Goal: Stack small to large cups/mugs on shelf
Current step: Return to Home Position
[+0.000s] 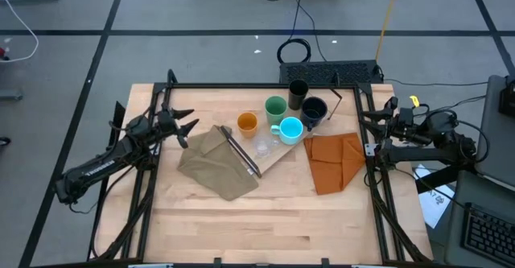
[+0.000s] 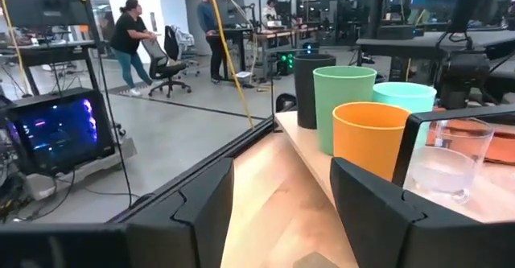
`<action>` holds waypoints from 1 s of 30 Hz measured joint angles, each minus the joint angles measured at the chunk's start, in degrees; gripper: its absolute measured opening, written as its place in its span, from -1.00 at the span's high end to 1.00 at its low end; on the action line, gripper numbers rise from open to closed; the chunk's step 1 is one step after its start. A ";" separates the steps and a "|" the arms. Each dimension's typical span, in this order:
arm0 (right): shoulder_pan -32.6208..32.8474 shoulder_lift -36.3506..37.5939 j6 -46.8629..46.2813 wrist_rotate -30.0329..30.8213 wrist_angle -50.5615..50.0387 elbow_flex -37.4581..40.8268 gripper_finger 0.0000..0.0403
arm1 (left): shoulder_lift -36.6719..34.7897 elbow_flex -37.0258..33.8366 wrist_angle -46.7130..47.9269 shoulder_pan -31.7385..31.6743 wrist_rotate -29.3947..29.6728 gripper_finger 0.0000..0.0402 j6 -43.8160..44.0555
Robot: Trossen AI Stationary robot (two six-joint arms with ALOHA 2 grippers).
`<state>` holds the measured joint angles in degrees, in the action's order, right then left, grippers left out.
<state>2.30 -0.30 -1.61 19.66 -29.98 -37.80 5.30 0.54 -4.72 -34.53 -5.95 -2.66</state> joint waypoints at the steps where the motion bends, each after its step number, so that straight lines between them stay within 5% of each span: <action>1: -0.01 0.00 0.00 0.00 -0.01 0.00 0.40 | 0.00 0.00 0.26 0.26 0.20 -0.04 -0.04; 30: -0.01 0.00 -0.82 0.00 2.40 3.30 0.40 | 0.00 0.15 3.31 31.45 12.60 -0.04 4.26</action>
<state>2.30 -0.30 -2.43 19.66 -27.57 -34.50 5.30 0.69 -1.41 -3.08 6.65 1.60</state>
